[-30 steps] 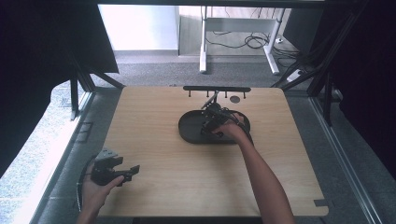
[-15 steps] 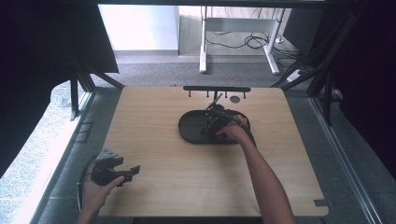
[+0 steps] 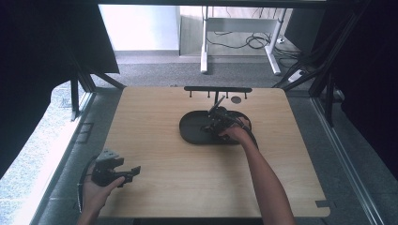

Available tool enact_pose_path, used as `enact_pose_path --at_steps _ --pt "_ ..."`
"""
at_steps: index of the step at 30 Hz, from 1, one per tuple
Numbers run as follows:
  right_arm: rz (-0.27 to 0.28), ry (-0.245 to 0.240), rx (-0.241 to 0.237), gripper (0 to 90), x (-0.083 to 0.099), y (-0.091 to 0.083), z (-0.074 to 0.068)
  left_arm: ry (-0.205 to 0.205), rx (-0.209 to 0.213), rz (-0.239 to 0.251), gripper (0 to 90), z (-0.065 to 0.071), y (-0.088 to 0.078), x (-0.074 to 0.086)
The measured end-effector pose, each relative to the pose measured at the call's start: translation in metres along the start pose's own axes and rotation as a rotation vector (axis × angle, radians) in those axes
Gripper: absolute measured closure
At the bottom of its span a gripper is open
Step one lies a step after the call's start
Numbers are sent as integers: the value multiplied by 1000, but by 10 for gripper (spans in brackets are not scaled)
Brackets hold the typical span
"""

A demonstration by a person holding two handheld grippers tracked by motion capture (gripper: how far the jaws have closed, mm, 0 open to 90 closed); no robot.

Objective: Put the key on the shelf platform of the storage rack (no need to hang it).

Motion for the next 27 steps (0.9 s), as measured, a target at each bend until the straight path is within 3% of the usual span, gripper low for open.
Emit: enact_pose_path --at_steps 8,15,20,27 --pt "-12 -4 5 488 6 10 6 1 2 -3 208 0 0 0" --pt "-9 20 -3 454 9 16 7 3 0 -6 208 0 1 1" --pt "1 17 0 382 8 14 4 2 1 -5 208 0 1 1" --pt "55 5 39 351 5 4 -2 5 2 -5 208 1 1 1"
Point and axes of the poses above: each handheld gripper's, and its own axes: y roughly forward along the jaws, x roughly out of its underside, z roughly to its right, the point moved 10 cm from there along y, roughly forward along the jaws, and after that the axes turned 12 degrees about -x, right-handed, at the moved point
